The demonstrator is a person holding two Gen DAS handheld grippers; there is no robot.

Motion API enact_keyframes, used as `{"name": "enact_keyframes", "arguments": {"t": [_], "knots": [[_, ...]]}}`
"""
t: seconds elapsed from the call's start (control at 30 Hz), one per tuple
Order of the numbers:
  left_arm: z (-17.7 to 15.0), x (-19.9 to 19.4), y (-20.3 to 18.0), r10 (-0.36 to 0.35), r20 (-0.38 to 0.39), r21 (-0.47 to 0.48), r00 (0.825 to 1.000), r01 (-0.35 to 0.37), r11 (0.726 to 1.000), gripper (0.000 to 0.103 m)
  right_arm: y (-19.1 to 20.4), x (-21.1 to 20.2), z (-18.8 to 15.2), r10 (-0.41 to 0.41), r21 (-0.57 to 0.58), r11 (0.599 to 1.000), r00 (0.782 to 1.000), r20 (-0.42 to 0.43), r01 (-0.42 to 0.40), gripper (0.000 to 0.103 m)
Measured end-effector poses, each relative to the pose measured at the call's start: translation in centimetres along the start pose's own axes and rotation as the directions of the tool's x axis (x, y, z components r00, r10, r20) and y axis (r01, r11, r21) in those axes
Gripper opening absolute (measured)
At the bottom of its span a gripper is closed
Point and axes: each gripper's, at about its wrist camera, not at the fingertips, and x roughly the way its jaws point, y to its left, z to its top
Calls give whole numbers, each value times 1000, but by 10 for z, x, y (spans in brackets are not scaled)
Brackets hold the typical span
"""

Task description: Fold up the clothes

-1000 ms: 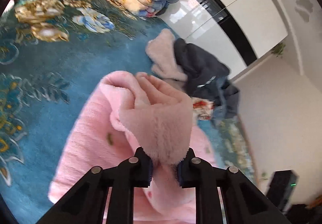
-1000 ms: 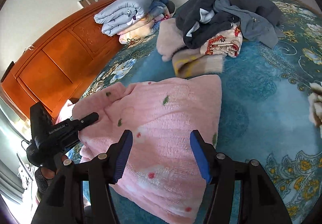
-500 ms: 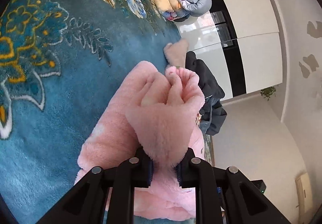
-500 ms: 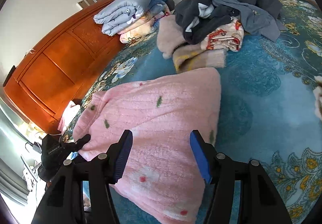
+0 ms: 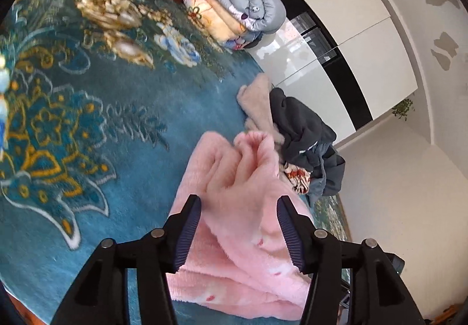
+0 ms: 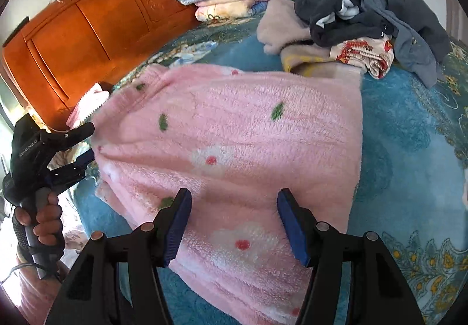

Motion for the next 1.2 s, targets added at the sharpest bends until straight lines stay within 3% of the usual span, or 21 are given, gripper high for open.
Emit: {"name": "enact_keyframes", "arguments": {"t": [0.07,0.2,0.27,0.43,0.53,0.67,0.77,0.8,0.87,0.97,1.13,1.2], "knots": [[13,8,-30,-32,-10,77,999,33,996,61,-6,-8,1,24,44,999,999,29,-26,62],[18,61,-88,-101,-166,232,981,138,963,61,-14,-10,3,34,117,992,999,30,-38,62],[13,85,-97,-65,-210,268,976,121,956,61,-16,-14,3,46,133,990,998,35,-50,62],[16,99,-46,52,-203,192,978,-13,981,57,-27,-34,6,45,129,990,996,73,-54,62],[14,98,-28,55,-201,155,978,-24,988,46,-35,-33,6,40,122,991,997,73,-49,63],[14,89,-22,49,-197,138,979,-21,990,45,-40,-11,-3,47,176,983,999,14,-48,64],[16,63,-36,36,-132,186,991,-11,983,58,-36,-12,-3,37,166,985,999,24,-41,64],[17,54,-34,40,-101,194,994,-20,981,68,-37,-14,-2,34,169,985,999,31,-39,64],[19,43,-21,81,-70,178,994,-68,982,73,-44,-17,-1,27,199,979,999,46,-36,69],[14,52,17,120,-141,88,983,-108,990,75,-59,-13,-5,12,275,961,999,36,-21,79],[8,75,65,-46,-247,-106,968,21,994,82,-72,8,-17,128,419,900,992,4,-118,82],[14,84,70,-94,-276,-122,957,63,991,83,-73,11,-19,143,454,881,990,16,-135,82]]}}
